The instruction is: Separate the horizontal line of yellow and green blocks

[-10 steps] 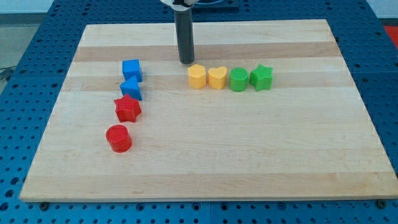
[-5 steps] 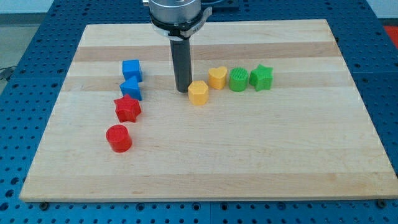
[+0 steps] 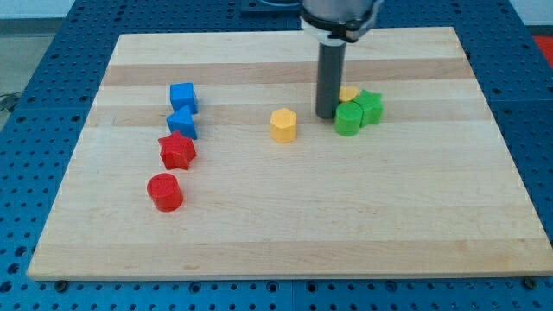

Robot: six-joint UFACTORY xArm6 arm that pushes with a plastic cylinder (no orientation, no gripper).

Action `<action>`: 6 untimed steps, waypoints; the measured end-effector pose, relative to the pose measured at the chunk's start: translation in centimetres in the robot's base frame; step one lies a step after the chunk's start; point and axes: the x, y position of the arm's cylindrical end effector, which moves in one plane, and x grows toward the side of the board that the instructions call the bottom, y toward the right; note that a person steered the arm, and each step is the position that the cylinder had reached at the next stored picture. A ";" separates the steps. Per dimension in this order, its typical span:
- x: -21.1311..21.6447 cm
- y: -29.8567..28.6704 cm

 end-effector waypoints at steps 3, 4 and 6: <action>0.0 4.6; 1.0 2.5; 1.5 -2.2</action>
